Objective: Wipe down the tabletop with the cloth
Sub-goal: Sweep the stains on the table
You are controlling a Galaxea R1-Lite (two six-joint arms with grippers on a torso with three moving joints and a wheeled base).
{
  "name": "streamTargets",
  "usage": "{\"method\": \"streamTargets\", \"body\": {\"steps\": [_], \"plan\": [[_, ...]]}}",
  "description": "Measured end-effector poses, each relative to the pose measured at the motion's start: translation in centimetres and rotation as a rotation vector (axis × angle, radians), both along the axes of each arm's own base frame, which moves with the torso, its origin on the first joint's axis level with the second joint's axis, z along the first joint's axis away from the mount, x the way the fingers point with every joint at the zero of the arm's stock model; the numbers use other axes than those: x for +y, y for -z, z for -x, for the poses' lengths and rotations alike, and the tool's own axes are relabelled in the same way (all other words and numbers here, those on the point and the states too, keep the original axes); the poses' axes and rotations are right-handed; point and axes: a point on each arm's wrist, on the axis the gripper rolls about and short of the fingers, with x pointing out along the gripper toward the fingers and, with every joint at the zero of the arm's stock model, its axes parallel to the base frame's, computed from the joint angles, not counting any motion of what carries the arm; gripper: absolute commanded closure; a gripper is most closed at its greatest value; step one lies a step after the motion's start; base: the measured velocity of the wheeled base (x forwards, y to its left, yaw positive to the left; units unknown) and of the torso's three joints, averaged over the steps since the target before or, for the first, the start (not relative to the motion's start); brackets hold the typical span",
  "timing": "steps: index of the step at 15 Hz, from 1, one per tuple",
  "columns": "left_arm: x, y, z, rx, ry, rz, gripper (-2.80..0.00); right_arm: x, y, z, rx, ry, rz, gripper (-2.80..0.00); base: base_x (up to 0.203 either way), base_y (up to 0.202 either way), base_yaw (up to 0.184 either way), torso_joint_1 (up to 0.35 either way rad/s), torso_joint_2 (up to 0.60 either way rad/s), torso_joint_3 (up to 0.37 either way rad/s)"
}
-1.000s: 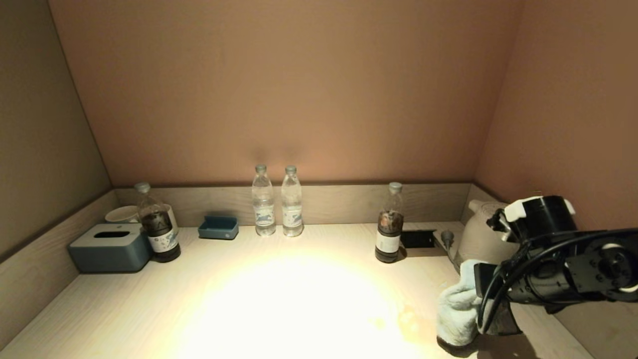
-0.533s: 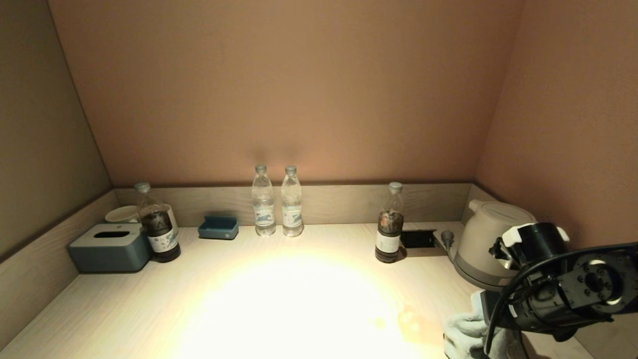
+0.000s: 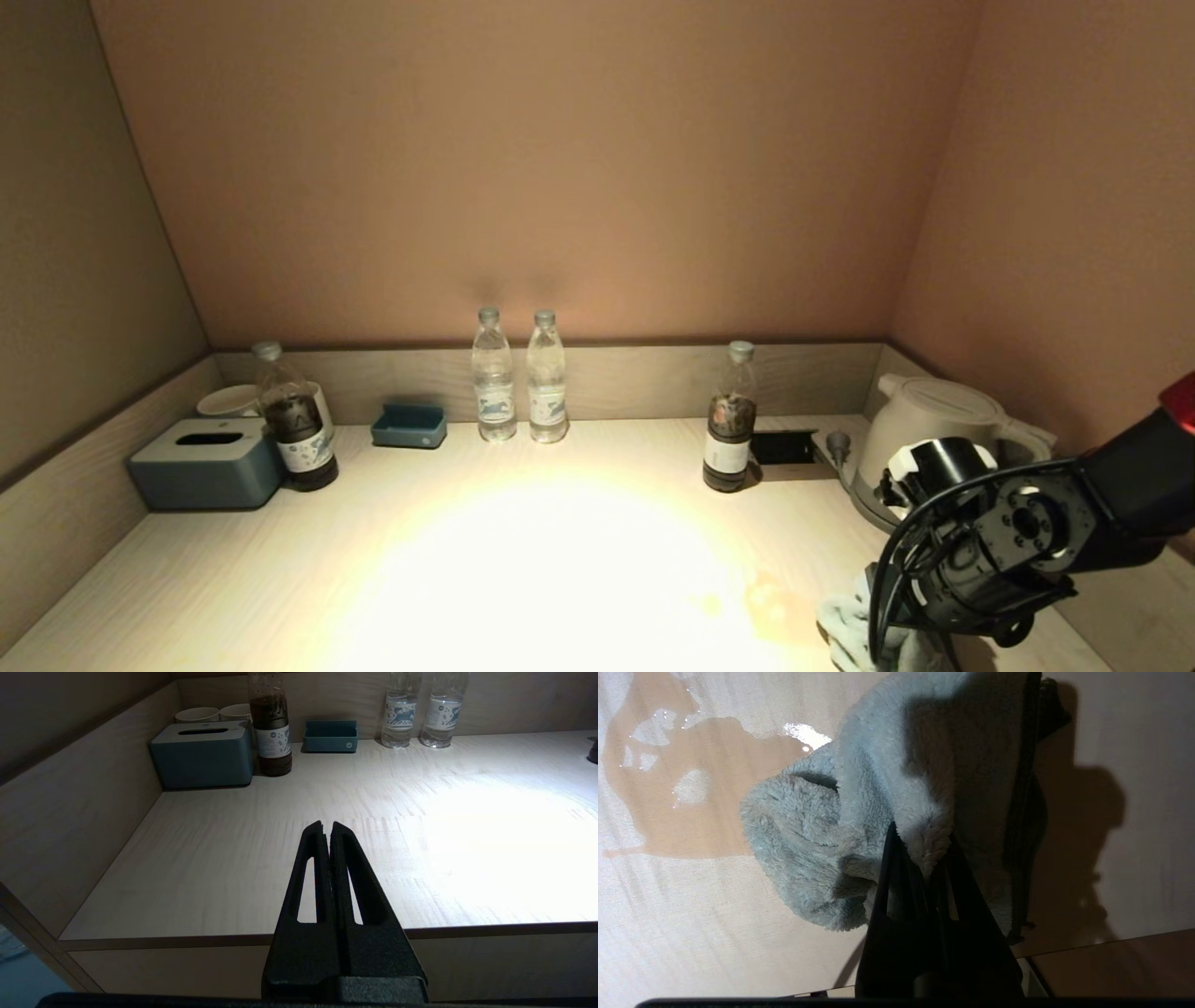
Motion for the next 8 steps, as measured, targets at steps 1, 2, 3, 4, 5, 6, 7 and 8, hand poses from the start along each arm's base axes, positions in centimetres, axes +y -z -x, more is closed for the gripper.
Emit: {"method": "streamTargets", "body": {"steps": [1, 2, 3, 4, 5, 6, 7, 8], "plan": [[0.0, 0.0, 0.0, 0.000, 0.000, 0.000, 0.00, 0.3, 0.1, -0.3, 0.002, -0.012, 0.001, 0.00, 0.000, 0.000, 0.000, 0.000, 0.00, 0.000], [0.0, 0.0, 0.0, 0.000, 0.000, 0.000, 0.00, 0.7, 0.2, -0.5, 0.001, -0.024, 0.001, 0.00, 0.000, 0.000, 0.000, 0.000, 0.00, 0.000], [0.0, 0.0, 0.0, 0.000, 0.000, 0.001, 0.00, 1.1, 0.2, -0.9, -0.004, -0.037, 0.000, 0.00, 0.000, 0.000, 0.000, 0.000, 0.00, 0.000], [0.0, 0.0, 0.0, 0.000, 0.000, 0.000, 0.00, 1.5, 0.2, -1.2, -0.009, -0.049, -0.001, 0.00, 0.000, 0.000, 0.000, 0.000, 0.00, 0.000], [0.0, 0.0, 0.0, 0.000, 0.000, 0.000, 0.00, 2.0, 0.1, -1.5, -0.018, -0.064, -0.003, 0.00, 0.000, 0.000, 0.000, 0.000, 0.00, 0.000], [0.0, 0.0, 0.0, 0.000, 0.000, 0.000, 0.00, 2.5, 0.1, -1.8, -0.021, -0.080, -0.004, 0.00, 0.000, 0.000, 0.000, 0.000, 0.00, 0.000], [0.0, 0.0, 0.0, 0.000, 0.001, 0.001, 0.00, 3.0, 0.1, -2.2, -0.028, -0.096, -0.004, 0.00, 0.000, 0.000, 0.000, 0.000, 0.00, 0.000], [0.0, 0.0, 0.0, 0.000, 0.001, 0.000, 0.00, 3.6, 0.2, -2.5, -0.031, -0.113, -0.005, 0.00, 0.000, 0.000, 0.000, 0.000, 0.00, 0.000]]}}
